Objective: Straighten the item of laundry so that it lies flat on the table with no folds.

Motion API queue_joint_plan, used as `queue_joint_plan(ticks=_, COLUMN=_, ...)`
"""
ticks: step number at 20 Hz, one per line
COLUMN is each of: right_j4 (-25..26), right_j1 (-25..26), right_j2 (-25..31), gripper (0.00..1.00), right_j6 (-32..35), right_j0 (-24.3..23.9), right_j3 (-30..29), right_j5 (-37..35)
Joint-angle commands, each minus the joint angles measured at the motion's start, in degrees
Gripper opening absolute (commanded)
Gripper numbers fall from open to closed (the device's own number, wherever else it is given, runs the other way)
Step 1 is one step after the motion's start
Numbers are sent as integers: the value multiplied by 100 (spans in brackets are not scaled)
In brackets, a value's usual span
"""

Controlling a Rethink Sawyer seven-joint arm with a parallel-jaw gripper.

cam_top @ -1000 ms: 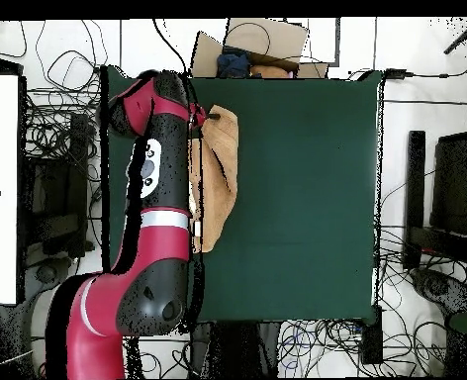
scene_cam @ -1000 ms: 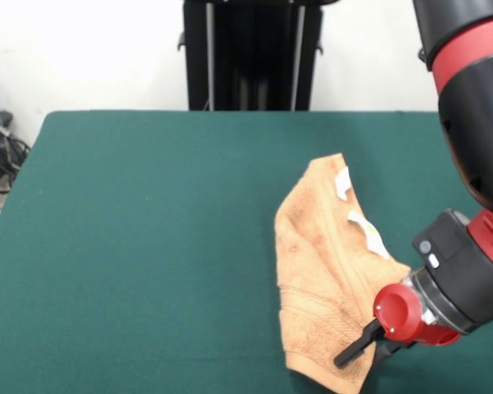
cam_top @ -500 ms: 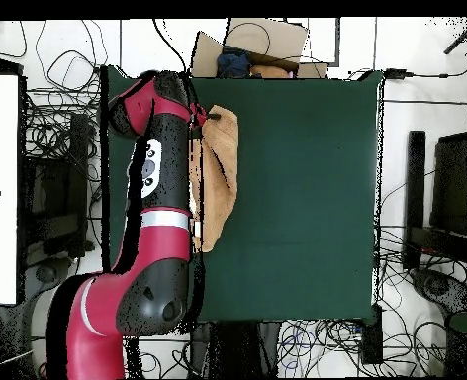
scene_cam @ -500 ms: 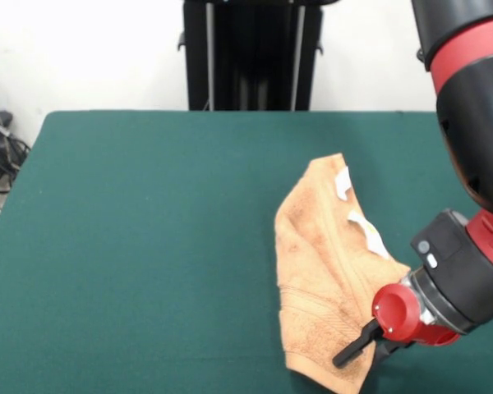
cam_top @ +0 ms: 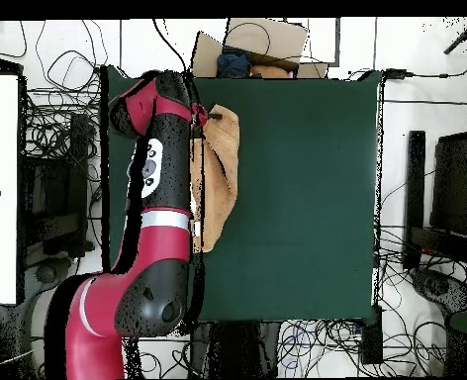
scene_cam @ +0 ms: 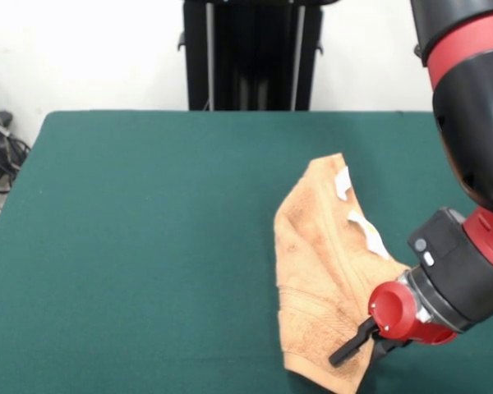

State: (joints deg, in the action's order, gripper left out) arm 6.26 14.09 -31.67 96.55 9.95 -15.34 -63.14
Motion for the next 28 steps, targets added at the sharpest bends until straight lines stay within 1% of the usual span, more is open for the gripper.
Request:
queue_joint_plan(ticks=1, right_j4=311, right_j1=-217, right_j2=131, gripper=100, right_j6=1184, right_j0=-158, right_j3=-1035, right_j5=497)
queue_joint_plan(ticks=6, right_j4=281, right_j1=-255, right_j2=137, gripper=100, right_j6=1142, right_j0=-153, right_j3=-1093, right_j5=510)
queue_joint_plan(ticks=18, right_j4=326, right_j1=-173, right_j2=91, gripper=100, right_j6=1203, right_j0=-162, right_j3=-999, right_j5=540)
queue_joint_plan(ticks=21, right_j4=353, right_j1=-216, right_j2=119, gripper=100, right_j6=1152, right_j0=-145, right_j3=-1093, right_j5=662)
queue_joint_plan(ticks=22, right_j4=358, right_j1=-224, right_j2=121, gripper=0, right_j6=1134, right_j0=-140, right_j3=-1115, right_j5=696)
queue_joint_plan(ticks=28, right_j4=361, right_j1=-259, right_j2=146, gripper=0, right_j6=1030, right_j0=-130, right_j3=-1207, right_j5=805)
